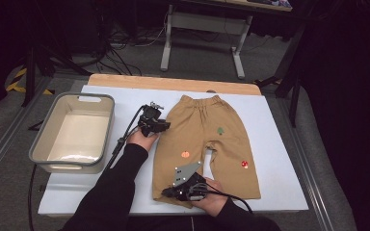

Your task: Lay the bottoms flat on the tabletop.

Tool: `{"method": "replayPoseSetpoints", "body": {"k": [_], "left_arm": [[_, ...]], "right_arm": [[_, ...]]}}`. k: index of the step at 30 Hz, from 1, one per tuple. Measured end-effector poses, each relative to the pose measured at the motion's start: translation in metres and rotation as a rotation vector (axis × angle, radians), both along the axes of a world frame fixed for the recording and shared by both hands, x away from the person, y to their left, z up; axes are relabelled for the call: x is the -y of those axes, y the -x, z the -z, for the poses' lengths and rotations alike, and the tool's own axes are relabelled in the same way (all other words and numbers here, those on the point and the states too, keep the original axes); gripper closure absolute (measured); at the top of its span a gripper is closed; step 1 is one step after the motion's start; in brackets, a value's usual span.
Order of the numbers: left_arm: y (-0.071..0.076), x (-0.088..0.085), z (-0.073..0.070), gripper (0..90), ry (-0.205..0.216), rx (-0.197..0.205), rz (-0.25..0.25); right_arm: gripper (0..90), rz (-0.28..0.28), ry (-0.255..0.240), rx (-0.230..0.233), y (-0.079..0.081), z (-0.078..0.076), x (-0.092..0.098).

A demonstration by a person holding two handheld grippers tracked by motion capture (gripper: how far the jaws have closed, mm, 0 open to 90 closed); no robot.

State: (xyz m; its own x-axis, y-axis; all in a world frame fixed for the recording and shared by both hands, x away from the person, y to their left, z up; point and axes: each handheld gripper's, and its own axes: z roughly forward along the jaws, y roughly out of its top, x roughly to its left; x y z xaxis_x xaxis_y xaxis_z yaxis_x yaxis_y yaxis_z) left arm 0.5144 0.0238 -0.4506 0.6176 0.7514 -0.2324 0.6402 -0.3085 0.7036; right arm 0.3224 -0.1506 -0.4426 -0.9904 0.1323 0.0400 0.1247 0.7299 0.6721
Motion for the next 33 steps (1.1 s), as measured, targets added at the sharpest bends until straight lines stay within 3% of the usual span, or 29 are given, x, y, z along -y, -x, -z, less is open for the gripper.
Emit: {"method": "replayPoseSetpoints", "body": {"k": [2, 3, 7, 14, 20, 33], "left_arm": [[0.001, 0.000, -0.001, 85.8, -0.017, 0.010, 0.003], [0.001, 0.001, -0.002, 86.8, -0.019, 0.023, -0.006], [0.003, -0.002, -0.011, 87.9, -0.034, 0.084, -0.031], [0.002, -0.007, -0.029, 88.1, -0.065, 0.144, -0.072], [0.001, -0.011, -0.037, 88.1, -0.087, 0.167, -0.094], [0.005, -0.034, -0.057, 88.2, -0.071, 0.195, -0.156]], "right_arm": [[89.5, 0.005, -0.003, 0.009, 0.000, 0.000, 0.000], [89.5, 0.005, -0.005, 0.014, 0.000, -0.001, 0.000], [89.5, 0.012, -0.022, 0.040, 0.000, -0.005, 0.002], [89.5, 0.038, -0.066, 0.074, -0.002, -0.014, 0.006], [89.5, 0.054, -0.101, 0.085, -0.003, -0.021, 0.008], [89.4, 0.043, -0.156, 0.124, -0.004, -0.037, -0.002]]}}
